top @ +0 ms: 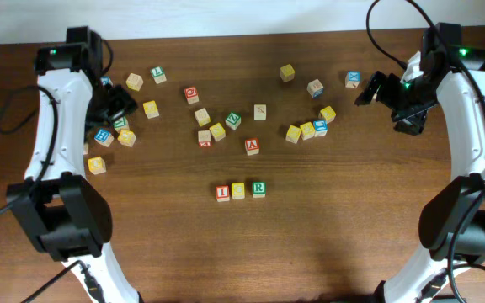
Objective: Spell out ICRA
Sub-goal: 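Retract the left gripper to the left side, then move the right gripper over the red-bordered A block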
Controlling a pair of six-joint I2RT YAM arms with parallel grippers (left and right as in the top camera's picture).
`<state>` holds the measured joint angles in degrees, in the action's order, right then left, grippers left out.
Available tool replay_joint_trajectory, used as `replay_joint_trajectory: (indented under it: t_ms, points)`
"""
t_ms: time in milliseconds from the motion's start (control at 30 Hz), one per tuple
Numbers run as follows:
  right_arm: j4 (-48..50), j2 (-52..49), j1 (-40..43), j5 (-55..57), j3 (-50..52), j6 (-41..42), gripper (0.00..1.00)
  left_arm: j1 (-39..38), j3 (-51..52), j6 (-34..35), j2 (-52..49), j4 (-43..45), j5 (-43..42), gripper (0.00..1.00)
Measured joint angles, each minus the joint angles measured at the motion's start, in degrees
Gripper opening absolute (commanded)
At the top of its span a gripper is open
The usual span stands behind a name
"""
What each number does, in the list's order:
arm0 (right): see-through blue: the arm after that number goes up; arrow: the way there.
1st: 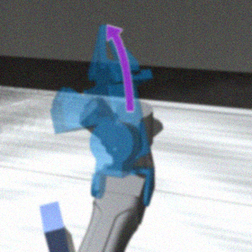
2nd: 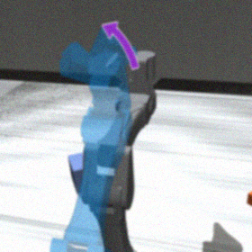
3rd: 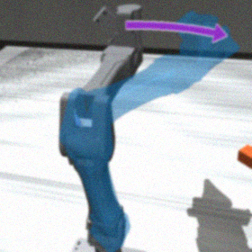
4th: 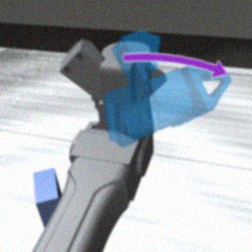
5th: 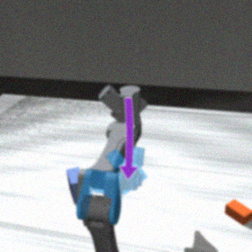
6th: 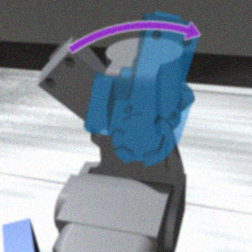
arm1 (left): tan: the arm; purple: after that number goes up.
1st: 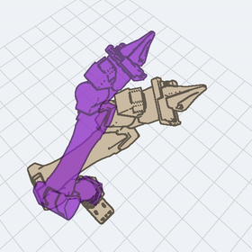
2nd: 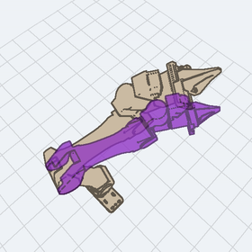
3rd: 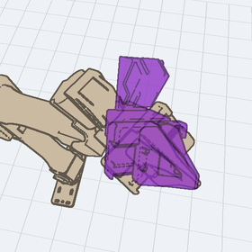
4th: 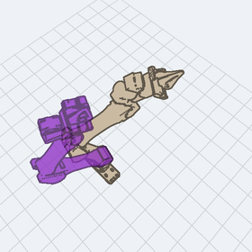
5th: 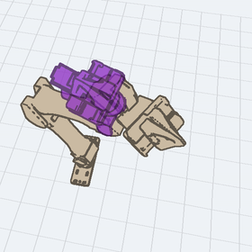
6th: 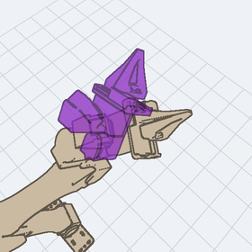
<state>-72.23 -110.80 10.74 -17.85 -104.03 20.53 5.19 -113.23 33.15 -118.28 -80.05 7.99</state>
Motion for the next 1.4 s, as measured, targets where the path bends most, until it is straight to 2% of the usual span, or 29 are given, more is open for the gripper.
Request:
replay_joint_trajectory:
  t_ms: [133, 300, 400, 500, 567, 733, 900, 1100, 1200, 1400]
  points:
    - [0.0, 0.0, 0.0, 0.0, 0.0, 0.0, 0.98, 1.6, 5.0, 0.0, 0.0, -0.1, 0.0, 0.99]
    - [0.0, 0.0, 0.0, 0.0, 0.0, 0.0, 0.98, 2.2, 5.2, 0.3, 0.0, 0.8, -0.3, 0.99]
    - [0.0, 0.0, 0.0, 0.0, 0.0, 0.0, 0.98, 8.2, 5.2, 1.0, 0.0, 0.1, -2.8, 0.99]
    - [0.0, 0.0, 0.0, 0.0, 0.0, 0.0, 0.98, 15.5, 5.2, 1.3, 0.0, -4.3, -4.2, 0.99]
    - [0.0, 0.0, 0.0, 0.0, 0.0, 0.0, 0.98, 17.8, 5.2, 1.4, 0.0, -5.7, -4.4, 0.99]
    - [0.4, 0.0, 0.0, -1.1, 0.0, 1.1, 0.98, 18.0, 5.7, 1.4, 0.0, -7.5, -6.5, 0.99]
    - [-1.1, 0.0, -0.5, -9.3, 0.0, 1.7, 0.98, 18.0, 8.6, 1.4, 0.0, -8.9, -7.6, 0.99]
    - [2.6, 0.0, -15.5, -11.1, 0.1, 0.0, 0.98, 18.0, 8.7, 1.4, 0.0, -8.9, -8.0, 0.99]
    - [5.4, 0.0, -20.1, -10.1, 0.1, 0.0, 0.98, 18.0, 8.7, 1.4, 0.0, -8.9, -8.1, 0.99]
    - [6.8, -1.6, -35.4, 6.4, 0.1, 0.0, 0.98, 18.0, 8.7, 1.4, 0.0, -8.9, -8.0, 0.99]
